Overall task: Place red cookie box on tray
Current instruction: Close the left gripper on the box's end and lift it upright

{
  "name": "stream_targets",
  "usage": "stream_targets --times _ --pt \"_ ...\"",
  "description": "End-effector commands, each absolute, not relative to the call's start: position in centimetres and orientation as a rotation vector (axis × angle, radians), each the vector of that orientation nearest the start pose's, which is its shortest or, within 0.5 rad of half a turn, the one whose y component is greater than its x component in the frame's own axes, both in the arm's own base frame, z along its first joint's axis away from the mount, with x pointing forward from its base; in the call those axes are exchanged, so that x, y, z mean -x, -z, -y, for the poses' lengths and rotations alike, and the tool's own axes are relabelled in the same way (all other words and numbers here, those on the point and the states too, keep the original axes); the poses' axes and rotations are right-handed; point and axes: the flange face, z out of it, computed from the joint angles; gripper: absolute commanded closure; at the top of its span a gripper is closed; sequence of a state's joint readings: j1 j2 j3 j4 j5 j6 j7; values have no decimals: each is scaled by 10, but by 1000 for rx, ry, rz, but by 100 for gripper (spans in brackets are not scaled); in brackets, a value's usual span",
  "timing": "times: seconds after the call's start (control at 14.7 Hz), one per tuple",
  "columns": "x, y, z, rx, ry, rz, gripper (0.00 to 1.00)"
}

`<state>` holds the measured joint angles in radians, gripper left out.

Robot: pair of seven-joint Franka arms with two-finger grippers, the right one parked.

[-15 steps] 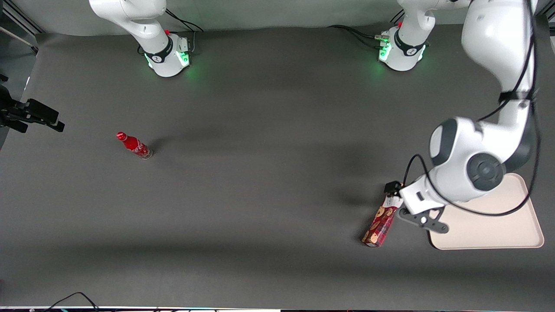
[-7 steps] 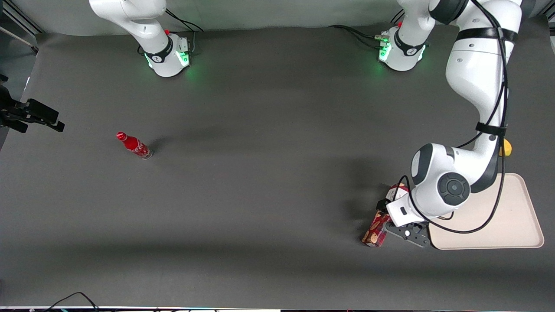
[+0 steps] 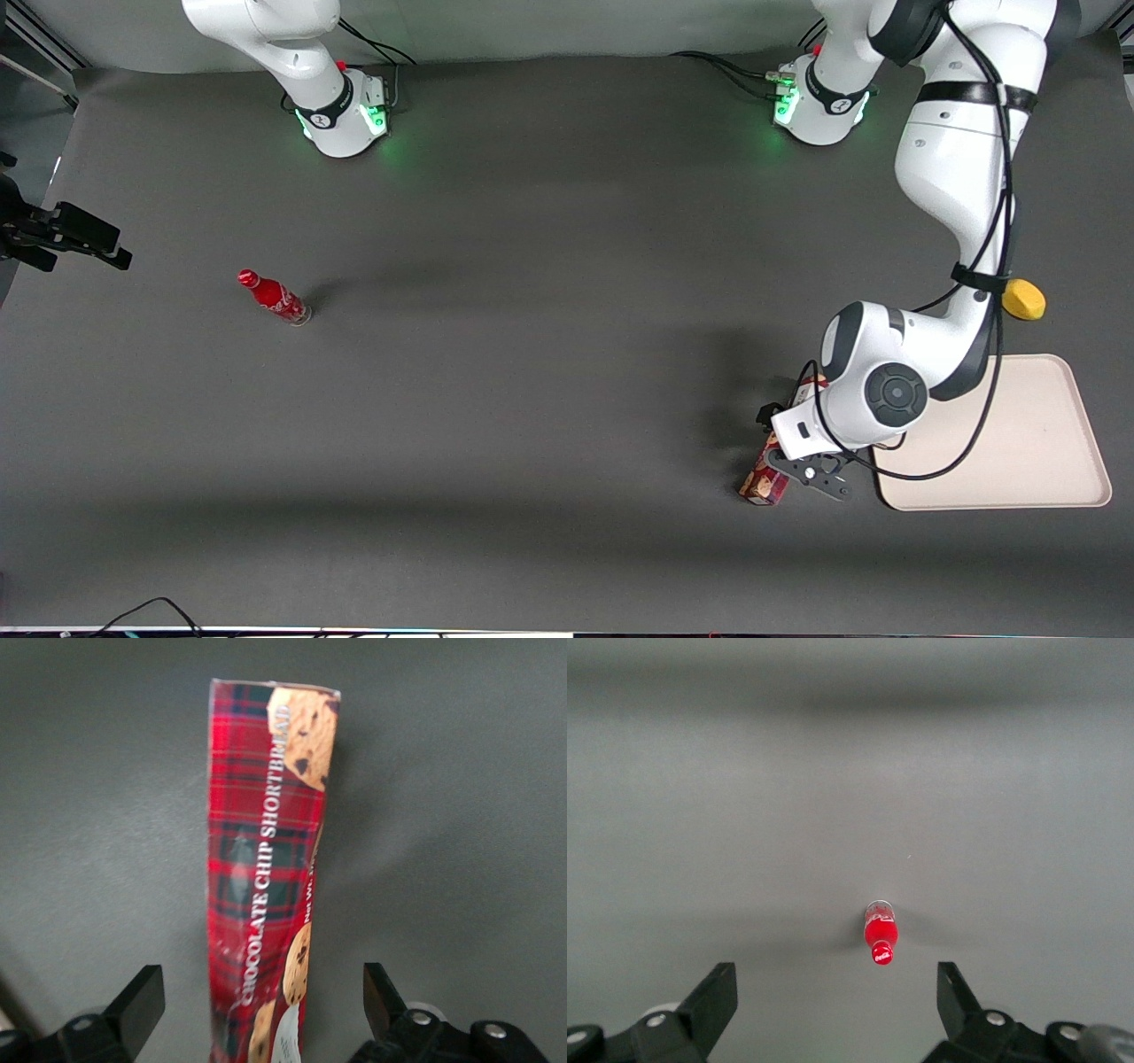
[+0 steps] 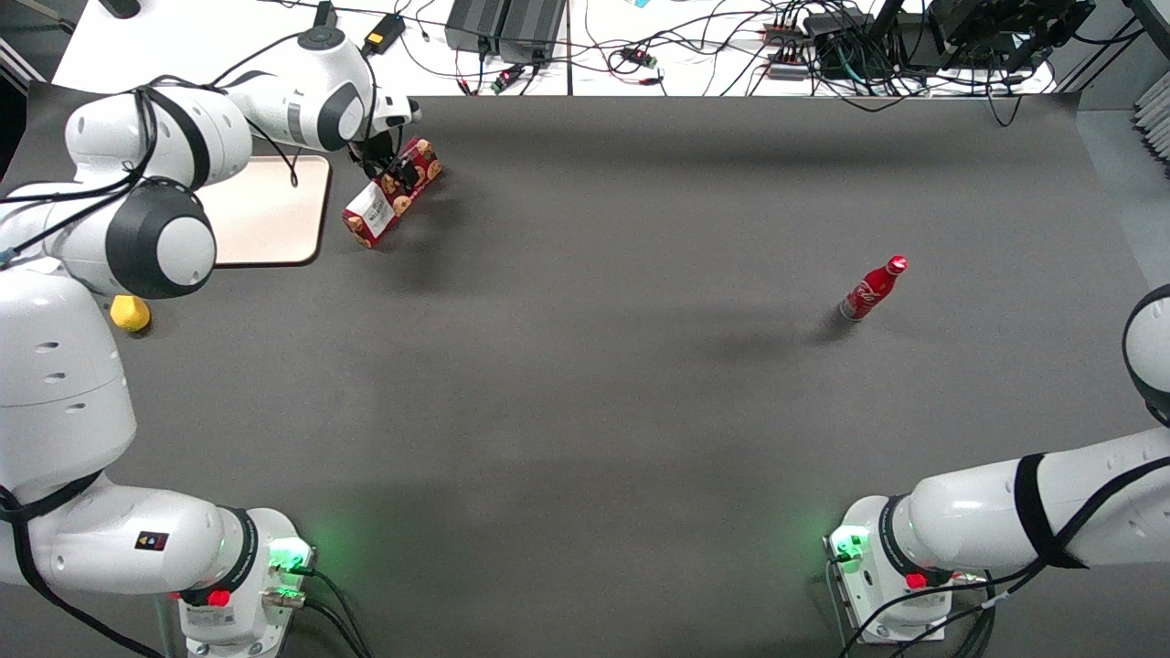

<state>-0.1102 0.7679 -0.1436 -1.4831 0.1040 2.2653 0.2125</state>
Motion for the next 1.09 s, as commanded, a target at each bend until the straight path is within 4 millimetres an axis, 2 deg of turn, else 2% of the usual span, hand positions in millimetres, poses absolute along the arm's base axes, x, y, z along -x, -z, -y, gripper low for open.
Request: stream_targets --times 0.0,0.07,0.14,0.2,0.34,0.41,0.54,0.68,0.82,0.95,1.02 --pt "-703 -206 165 3020 72 -893 0" --pt "-703 -205 164 3016 72 -904 0" --pt "-703 -207 164 3016 64 -905 8" --pt "-703 -208 162 3015 57 -903 30" --pt "-703 -209 162 3017 57 -899 89" --pt "-703 -210 162 3016 59 -901 100" --pt "-704 -216 162 3014 68 -899 100" --pt "-706 -239 162 2990 58 -953 100" --pt "-704 -289 161 2995 28 -948 100" --pt "-696 -348 159 2988 37 -929 100" --pt "-692 -374 153 2984 36 -912 100"
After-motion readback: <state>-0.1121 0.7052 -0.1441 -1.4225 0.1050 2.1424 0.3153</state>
